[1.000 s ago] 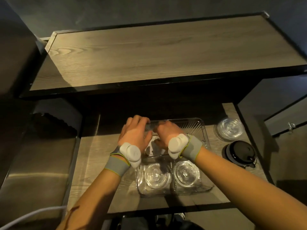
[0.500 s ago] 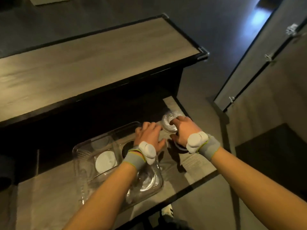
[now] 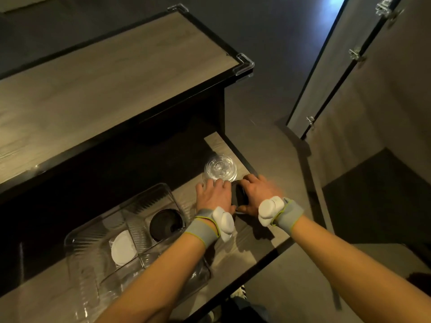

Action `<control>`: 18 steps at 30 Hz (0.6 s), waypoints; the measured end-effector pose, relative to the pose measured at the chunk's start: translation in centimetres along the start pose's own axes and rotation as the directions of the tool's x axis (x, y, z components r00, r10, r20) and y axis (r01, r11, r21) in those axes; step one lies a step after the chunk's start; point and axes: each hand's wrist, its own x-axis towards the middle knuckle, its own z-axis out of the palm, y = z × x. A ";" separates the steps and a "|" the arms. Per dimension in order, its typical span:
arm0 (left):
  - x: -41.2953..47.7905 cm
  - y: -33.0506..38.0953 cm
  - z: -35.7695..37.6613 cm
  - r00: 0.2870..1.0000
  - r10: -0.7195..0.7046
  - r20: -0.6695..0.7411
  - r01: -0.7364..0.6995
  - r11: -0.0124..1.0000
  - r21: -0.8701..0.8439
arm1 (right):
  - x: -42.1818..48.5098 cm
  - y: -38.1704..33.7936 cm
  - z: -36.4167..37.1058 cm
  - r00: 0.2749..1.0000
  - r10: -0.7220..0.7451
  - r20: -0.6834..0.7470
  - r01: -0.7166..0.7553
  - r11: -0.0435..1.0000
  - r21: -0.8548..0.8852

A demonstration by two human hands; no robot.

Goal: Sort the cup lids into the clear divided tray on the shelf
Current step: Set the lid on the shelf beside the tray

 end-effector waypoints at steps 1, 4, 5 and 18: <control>0.5 0.1 0.3 1.000 0.019 0.022 -0.019 1.000 -0.018 | 0.1 0.1 0.2 1.000 -0.007 -0.003 0.007 1.000 -0.006; 2.0 0.2 0.9 0.992 0.059 0.112 -0.052 0.997 -0.061 | 0.8 0.8 0.4 1.000 -0.012 -0.005 0.012 1.000 0.008; 2.1 -0.1 0.9 0.991 0.071 0.116 -0.064 0.996 -0.067 | 0.8 0.8 0.4 1.000 -0.018 -0.010 0.019 1.000 0.006; -1.6 -3.6 -3.9 0.992 0.084 -0.097 -0.100 0.979 -0.176 | -0.9 -2.9 -4.9 0.980 -0.116 -0.164 0.109 0.993 -0.049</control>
